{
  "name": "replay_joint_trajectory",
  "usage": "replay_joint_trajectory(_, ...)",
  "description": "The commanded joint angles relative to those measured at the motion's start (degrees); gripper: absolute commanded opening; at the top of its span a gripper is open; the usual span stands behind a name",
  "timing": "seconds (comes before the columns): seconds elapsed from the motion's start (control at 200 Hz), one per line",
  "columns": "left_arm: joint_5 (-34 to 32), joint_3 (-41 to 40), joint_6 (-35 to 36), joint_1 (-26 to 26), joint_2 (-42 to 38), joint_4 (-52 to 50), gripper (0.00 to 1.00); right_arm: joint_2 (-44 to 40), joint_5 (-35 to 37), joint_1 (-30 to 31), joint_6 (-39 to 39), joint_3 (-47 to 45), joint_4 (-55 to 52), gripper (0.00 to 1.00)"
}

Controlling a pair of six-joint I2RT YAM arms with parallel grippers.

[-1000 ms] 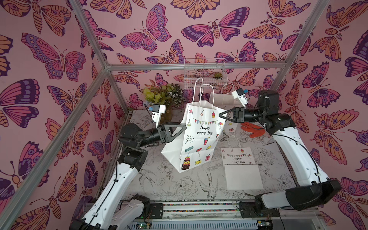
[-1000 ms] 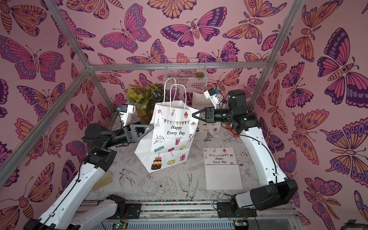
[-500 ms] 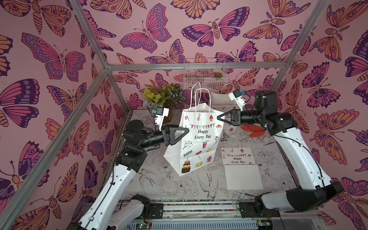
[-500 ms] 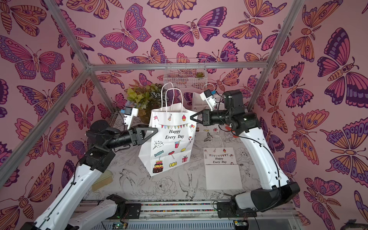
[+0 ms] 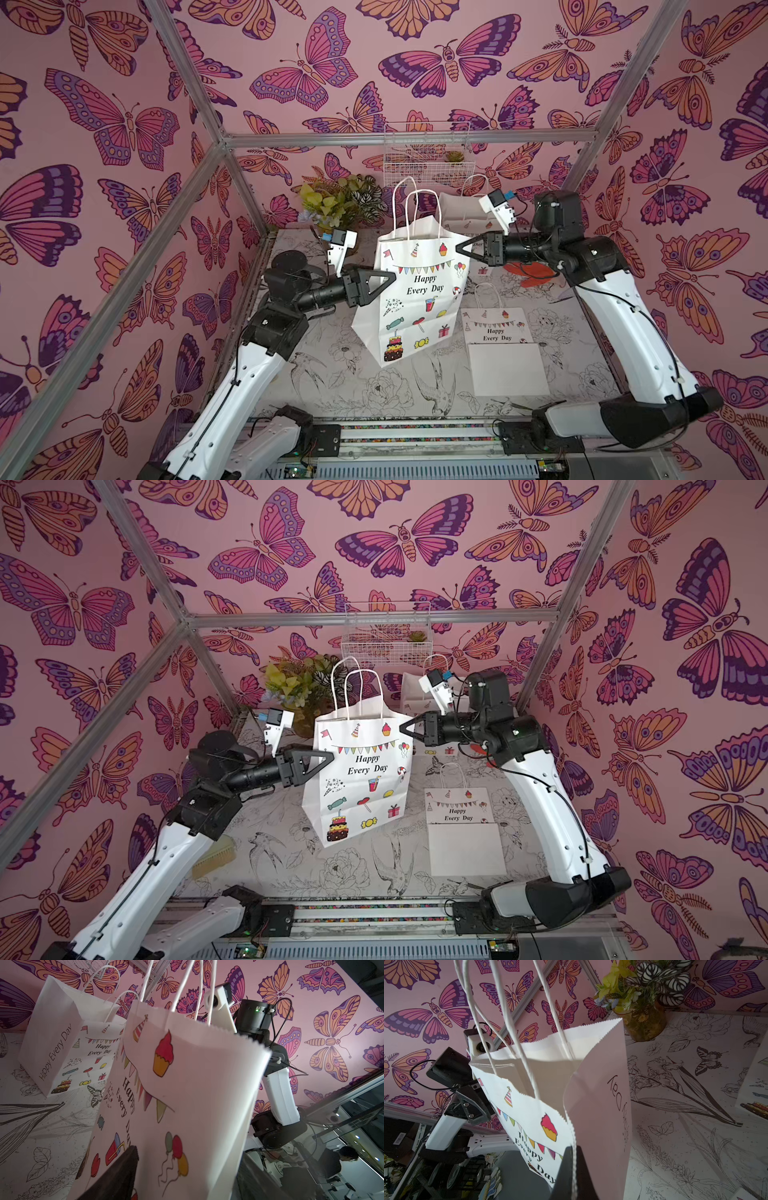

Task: Put away the paper bag
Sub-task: Press the paper bag.

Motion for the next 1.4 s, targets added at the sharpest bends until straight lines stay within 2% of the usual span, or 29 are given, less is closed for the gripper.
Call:
replay_joint_trajectory(0.0, -1.0, 0.9, 2.5, -0.8, 0.5, -1.6, 0.73, -1.4, 1.4, 0.5, 0.9, 1.4, 0.7, 0.00)
replay_joint_trajectory(0.175, -2.6, 0.3, 3.9, -1.5, 1.0, -2.9, 0.72, -2.0, 1.5, 1.3, 3.5, 0.3, 3.0, 0.00)
replay_joint_trajectory(0.34, -3.3, -0.2, 4.3, -1.8, 1.4, -3.1, 0.67, -1.9, 1.8, 2.4, 4.3, -0.3, 3.3, 0.00)
replay_joint_trajectory(0.571, -3.8, -0.3, 4.8, -1.8, 1.4, -3.6, 0.50, -2.4, 1.8, 2.5, 5.9, -0.9, 4.6, 0.00)
replay_joint_trajectory(0.946, -3.9, -0.4, 4.9, -1.8, 1.3, -4.1, 0.29, -3.3, 2.6, 2.5, 5.6, -1.6, 4.3, 0.00)
replay_joint_trajectory(1.176, -1.3, -0.1, 2.2, -1.5, 1.7, -1.9, 0.09, -4.7, 3.3, 2.2, 5.1, -1.9, 4.4, 0.19)
replay_joint_trajectory(1.297, 0.5, -1.1, -0.3, 0.4, 1.9, 1.2, 0.04, -6.0, 1.9, 0.2, 4.9, -2.3, 4.5, 0.40)
replay_joint_trajectory(1.397, 4.8, -3.2, -6.0, 3.6, 2.6, 8.7, 0.03, -7.7, -0.1, -3.8, 6.2, -3.9, 6.0, 0.62)
